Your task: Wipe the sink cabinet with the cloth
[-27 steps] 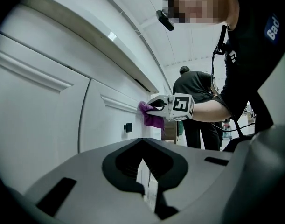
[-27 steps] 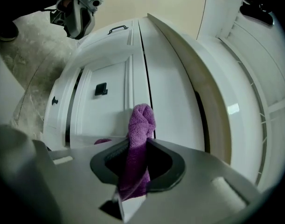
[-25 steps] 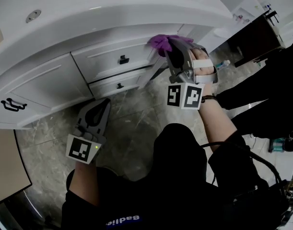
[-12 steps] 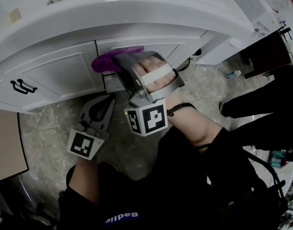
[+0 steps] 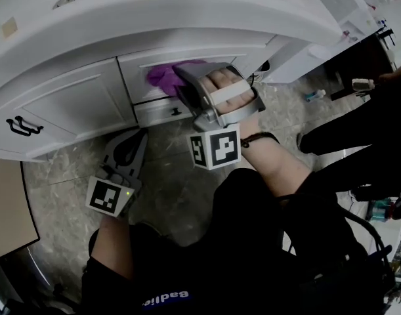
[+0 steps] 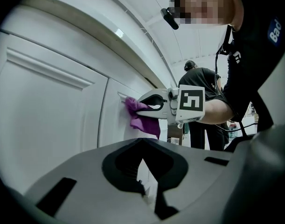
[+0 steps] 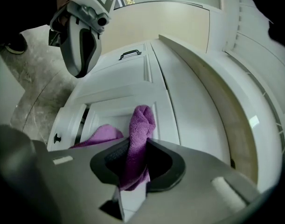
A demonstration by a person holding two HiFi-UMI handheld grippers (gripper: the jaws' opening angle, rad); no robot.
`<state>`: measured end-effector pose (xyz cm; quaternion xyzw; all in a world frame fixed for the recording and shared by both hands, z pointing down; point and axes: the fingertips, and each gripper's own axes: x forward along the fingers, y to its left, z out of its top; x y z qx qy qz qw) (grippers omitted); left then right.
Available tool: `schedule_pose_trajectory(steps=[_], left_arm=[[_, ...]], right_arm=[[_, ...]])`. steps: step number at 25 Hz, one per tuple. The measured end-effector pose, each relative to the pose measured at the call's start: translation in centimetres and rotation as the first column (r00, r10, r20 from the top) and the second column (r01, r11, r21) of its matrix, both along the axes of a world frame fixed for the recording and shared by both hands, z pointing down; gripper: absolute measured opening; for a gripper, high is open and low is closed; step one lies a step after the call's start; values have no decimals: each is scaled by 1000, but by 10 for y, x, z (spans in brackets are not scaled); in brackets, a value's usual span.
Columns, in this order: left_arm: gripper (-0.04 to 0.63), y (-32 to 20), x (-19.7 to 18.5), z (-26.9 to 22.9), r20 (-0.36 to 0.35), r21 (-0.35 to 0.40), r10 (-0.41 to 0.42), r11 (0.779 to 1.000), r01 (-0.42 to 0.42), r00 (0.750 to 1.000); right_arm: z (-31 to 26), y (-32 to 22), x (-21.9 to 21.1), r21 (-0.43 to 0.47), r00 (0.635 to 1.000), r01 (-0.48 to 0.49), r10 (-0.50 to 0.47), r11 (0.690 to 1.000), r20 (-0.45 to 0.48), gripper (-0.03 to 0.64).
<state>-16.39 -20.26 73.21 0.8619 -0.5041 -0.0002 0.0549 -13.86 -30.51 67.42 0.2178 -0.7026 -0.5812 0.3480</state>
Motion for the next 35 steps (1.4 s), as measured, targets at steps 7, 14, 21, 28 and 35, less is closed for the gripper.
schedule_pose_trajectory(steps=[7,14,21,28,35], left_arm=[[-11,-12,4,8,-25,-16,9,1000,-9,1000],[-11,-10,6,7,-15,-12,13,1000,-13,1000],[-11,-7,-9,1,-16,0,-17,1000,17,1000],[-11,5,-41,6,-23,-25,-93,995,92,995],[-11,4,-46,10,-28,-27,-88,996,88,996]], right_arm=[[1,-41,79,-4,989,-148,148,989,2,74],[20,-58,131,-7,969,-245,245,969,-28,74],[11,30,23,-135,996,-13,25,991,88,74],[41,49,-64,-131,993,113,-111,985,26,74],[44,11,-19,-119,1000,3,-6,993,-24,74]])
